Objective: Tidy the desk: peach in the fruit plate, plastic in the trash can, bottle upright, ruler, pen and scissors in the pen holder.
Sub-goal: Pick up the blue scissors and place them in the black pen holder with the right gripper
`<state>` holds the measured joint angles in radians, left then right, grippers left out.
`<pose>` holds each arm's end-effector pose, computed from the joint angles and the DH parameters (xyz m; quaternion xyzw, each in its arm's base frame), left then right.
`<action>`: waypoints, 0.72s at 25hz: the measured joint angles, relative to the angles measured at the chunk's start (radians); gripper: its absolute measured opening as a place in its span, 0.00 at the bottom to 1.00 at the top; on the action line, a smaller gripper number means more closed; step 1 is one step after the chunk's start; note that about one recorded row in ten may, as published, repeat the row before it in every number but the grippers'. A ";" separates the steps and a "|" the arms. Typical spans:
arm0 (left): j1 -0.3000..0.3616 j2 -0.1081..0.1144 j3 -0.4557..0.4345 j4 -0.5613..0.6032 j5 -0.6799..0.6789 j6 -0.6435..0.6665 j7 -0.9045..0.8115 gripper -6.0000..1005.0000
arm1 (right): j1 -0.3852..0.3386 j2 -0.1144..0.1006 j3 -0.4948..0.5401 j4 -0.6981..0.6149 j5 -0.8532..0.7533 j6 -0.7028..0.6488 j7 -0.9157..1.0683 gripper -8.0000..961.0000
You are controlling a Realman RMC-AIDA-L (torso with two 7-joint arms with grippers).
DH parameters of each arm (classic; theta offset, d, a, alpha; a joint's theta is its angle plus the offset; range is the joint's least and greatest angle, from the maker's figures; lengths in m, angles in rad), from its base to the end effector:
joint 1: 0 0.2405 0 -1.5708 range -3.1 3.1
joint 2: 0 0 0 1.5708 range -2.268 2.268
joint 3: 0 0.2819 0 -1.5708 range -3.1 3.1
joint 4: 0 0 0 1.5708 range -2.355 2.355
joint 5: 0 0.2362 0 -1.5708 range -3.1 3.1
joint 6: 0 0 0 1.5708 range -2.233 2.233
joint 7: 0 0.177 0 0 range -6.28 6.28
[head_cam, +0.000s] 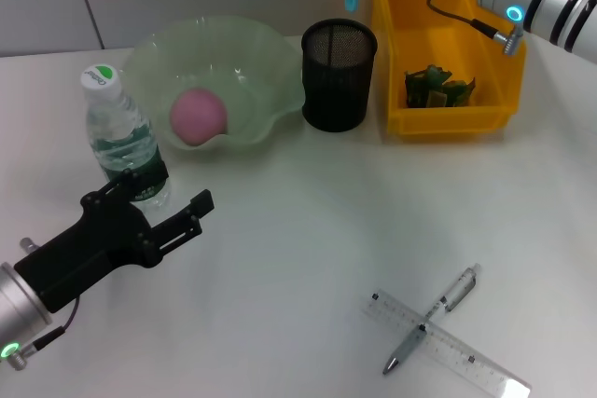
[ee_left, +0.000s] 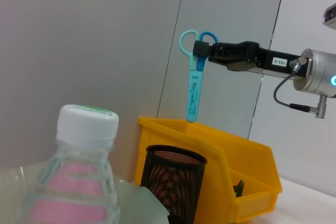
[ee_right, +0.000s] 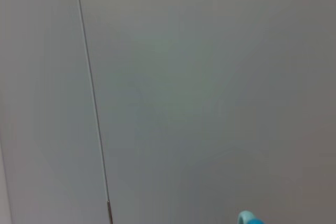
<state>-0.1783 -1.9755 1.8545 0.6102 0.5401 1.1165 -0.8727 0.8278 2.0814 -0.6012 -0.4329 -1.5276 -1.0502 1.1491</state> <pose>-0.3094 0.3170 -0.0882 -0.8633 -0.2366 -0.3481 0.2784 0.1962 0.5193 -0.0133 -0.8320 0.2021 0.3682 0.3625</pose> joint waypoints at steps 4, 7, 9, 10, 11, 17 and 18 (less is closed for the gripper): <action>-0.014 -0.006 0.000 -0.014 0.000 -0.007 -0.007 0.80 | -0.003 0.003 0.000 0.007 0.001 0.000 -0.034 0.17; -0.025 -0.007 0.000 -0.027 0.000 -0.010 -0.027 0.80 | -0.008 0.004 -0.011 0.014 0.001 -0.001 -0.052 0.17; -0.025 -0.006 0.000 -0.032 0.000 -0.013 -0.032 0.80 | -0.010 0.004 -0.023 0.024 0.002 0.002 -0.067 0.17; -0.026 -0.005 0.000 -0.040 0.000 -0.015 -0.034 0.80 | -0.010 0.005 -0.024 0.031 0.006 0.004 -0.081 0.17; -0.027 -0.004 0.000 -0.047 0.000 -0.016 -0.037 0.80 | -0.010 0.005 -0.028 0.058 0.031 0.007 -0.124 0.17; -0.031 0.007 -0.006 -0.045 0.026 -0.012 -0.100 0.80 | -0.006 0.006 -0.037 0.113 0.077 0.028 -0.199 0.18; -0.031 0.007 -0.011 -0.044 0.041 -0.011 -0.110 0.80 | -0.005 0.006 -0.037 0.119 0.078 0.033 -0.205 0.18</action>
<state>-0.2091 -1.9684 1.8440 0.5659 0.5815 1.1054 -0.9828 0.8225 2.0874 -0.6385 -0.3141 -1.4492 -1.0171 0.9436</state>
